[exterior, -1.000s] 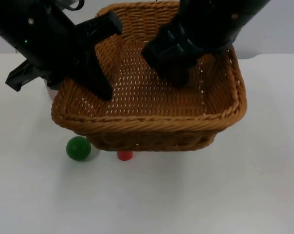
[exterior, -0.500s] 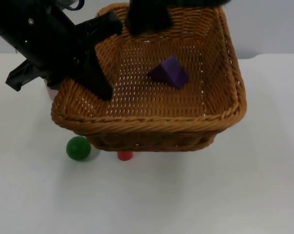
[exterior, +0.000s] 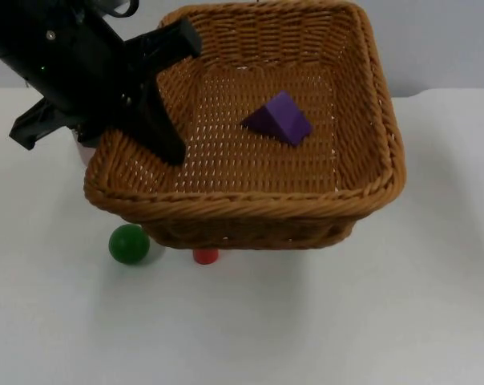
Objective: Pick up the basket with the left hand and place the triangular block into the basket with the right hand.
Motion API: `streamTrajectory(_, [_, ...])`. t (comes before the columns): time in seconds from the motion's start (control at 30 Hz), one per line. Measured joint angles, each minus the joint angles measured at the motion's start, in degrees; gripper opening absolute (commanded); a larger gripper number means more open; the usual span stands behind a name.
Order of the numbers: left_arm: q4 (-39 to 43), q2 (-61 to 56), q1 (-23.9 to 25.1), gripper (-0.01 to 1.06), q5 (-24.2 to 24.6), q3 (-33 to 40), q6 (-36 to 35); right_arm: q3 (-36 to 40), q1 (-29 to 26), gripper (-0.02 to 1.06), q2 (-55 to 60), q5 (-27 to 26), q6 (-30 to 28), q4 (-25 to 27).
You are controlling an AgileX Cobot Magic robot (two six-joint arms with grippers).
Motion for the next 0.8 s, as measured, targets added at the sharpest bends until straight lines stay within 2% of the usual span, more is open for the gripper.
streamTrajectory(0.07, [0.0, 0.2, 0.0, 0.0, -0.4, 0.0, 0.0, 0.0, -4.8, 1.05, -2.2, 1.9, -1.2, 0.0])
streamTrajectory(0.27, [-0.3, 1.3, 0.0, 0.0, -1.2, 0.0, 0.0, 0.0, -9.6, 1.05, -5.9, 4.9, -2.7, 0.1])
streamTrajectory(0.5, [-1.8, 3.2, 0.0, 0.0, -4.0, -1.0, 1.1, 0.0, -9.8, 1.05, -7.3, 7.5, -4.4, 0.1])
streamTrajectory(0.8, [-3.0, 12.4, -0.1, 0.0, -3.9, -13.0, 1.6, 0.0, -9.8, 1.05, -7.3, 8.2, -4.6, 0.1])
